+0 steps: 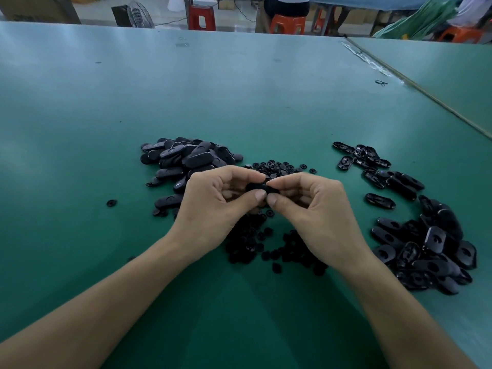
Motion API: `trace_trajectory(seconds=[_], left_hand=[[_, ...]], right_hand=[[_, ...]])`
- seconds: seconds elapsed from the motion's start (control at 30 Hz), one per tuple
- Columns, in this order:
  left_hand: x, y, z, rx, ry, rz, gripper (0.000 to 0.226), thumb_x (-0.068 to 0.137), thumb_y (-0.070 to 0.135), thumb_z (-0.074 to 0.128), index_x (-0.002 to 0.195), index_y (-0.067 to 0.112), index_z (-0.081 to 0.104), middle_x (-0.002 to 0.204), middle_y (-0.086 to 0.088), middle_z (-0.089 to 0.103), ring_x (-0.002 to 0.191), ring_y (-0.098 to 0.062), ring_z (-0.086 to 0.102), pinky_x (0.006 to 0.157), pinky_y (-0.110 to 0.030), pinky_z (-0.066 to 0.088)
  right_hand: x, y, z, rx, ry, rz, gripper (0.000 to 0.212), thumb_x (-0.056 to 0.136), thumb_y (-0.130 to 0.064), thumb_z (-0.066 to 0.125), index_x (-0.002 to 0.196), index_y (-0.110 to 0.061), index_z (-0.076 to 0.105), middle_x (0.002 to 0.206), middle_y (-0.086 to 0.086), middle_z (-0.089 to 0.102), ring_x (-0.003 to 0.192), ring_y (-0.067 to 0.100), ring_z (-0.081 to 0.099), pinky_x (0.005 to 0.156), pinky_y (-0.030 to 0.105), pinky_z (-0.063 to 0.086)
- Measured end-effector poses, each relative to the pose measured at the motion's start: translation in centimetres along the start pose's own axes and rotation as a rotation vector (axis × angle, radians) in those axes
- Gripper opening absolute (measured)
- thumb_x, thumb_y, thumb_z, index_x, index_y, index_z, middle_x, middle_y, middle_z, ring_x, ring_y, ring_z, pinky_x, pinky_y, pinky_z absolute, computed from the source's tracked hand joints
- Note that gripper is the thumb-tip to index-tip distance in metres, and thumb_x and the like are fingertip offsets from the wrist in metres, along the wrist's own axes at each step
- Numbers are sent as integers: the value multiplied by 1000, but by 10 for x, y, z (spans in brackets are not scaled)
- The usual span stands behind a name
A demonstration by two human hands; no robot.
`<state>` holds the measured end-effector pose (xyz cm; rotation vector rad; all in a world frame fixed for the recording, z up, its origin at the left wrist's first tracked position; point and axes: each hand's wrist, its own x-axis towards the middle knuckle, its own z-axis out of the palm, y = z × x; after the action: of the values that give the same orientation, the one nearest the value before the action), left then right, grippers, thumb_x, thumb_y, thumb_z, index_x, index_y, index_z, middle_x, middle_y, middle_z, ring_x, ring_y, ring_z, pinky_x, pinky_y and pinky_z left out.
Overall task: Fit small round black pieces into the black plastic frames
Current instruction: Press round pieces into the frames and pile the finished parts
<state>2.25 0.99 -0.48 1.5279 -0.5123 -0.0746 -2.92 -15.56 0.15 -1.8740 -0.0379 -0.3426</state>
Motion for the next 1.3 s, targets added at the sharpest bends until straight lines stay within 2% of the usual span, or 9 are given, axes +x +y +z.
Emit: trace_trajectory(seconds=[0.17, 0.53, 0.63, 0.77, 0.87, 1.03, 1.17, 1.23, 1.3], left_hand=[[0, -1, 1, -4, -24, -11, 26, 83, -1, 76, 96, 22, 74, 87, -2, 78, 77, -17, 76, 71, -23, 59], [0, 0, 1, 9, 2, -28, 24, 81, -6, 77, 93, 14, 74, 82, -7, 78, 71, -17, 75, 69, -22, 59], [0, 1, 1, 22, 24, -28, 24, 78, -6, 79, 90, 15, 74, 77, -5, 77, 66, -14, 74, 66, -20, 58], [0, 3, 0, 20, 45, -39, 25, 76, -6, 80, 88, 15, 75, 74, -4, 76, 62, -13, 72, 65, -19, 58], [0, 5, -1, 26, 52, -36, 26, 75, -6, 81, 87, 16, 75, 74, -8, 76, 61, -13, 71, 64, -19, 58], [2, 1, -1, 68, 68, -31, 26, 75, -7, 82, 84, 16, 75, 71, -9, 75, 58, -16, 71, 62, -23, 60], [3, -4, -4, 28, 105, -15, 25, 80, -6, 79, 88, 18, 74, 75, -9, 75, 66, -24, 75, 61, -28, 61], [4, -6, -6, -26, 147, -4, 24, 85, -4, 74, 90, 19, 74, 78, -9, 75, 72, -24, 75, 63, -25, 59], [6, -7, -8, -87, 209, -10, 25, 90, -5, 69, 92, 19, 74, 81, -5, 75, 76, -20, 73, 66, -23, 58]], right_hand=[[1, -1, -2, -4, 13, 17, 16, 85, -11, 79, 90, -26, 75, 82, -13, 76, 78, 2, 73, 72, 14, 53], [0, -7, -1, -104, 30, 28, 19, 85, -11, 78, 85, -29, 74, 81, -15, 75, 77, -1, 71, 73, 14, 54], [-1, -11, 1, -154, 51, 19, 20, 85, -11, 77, 82, -30, 72, 79, -18, 74, 74, -3, 70, 69, 10, 52], [-1, -13, 2, -148, 52, 32, 21, 86, -11, 76, 83, -31, 72, 79, -17, 74, 76, -2, 70, 70, 12, 53], [-1, -14, 1, -149, 36, 26, 22, 85, -10, 77, 83, -31, 73, 80, -15, 75, 77, -1, 71, 73, 15, 55], [-1, -15, 1, -183, 20, 16, 21, 86, -10, 76, 86, -30, 75, 79, -16, 75, 77, -3, 70, 72, 12, 52], [-2, -15, -4, -431, 142, 29, 14, 91, -19, 70, 100, -27, 77, 88, -16, 73, 81, -4, 66, 76, 6, 47], [-2, -14, -16, -685, 230, 72, 21, 96, -23, 63, 115, -22, 73, 107, -2, 70, 96, 10, 63, 93, 21, 47], [-3, -12, -30, -929, 281, 196, 30, 98, -25, 58, 127, -20, 66, 124, 9, 60, 113, 26, 53, 99, 36, 41]])
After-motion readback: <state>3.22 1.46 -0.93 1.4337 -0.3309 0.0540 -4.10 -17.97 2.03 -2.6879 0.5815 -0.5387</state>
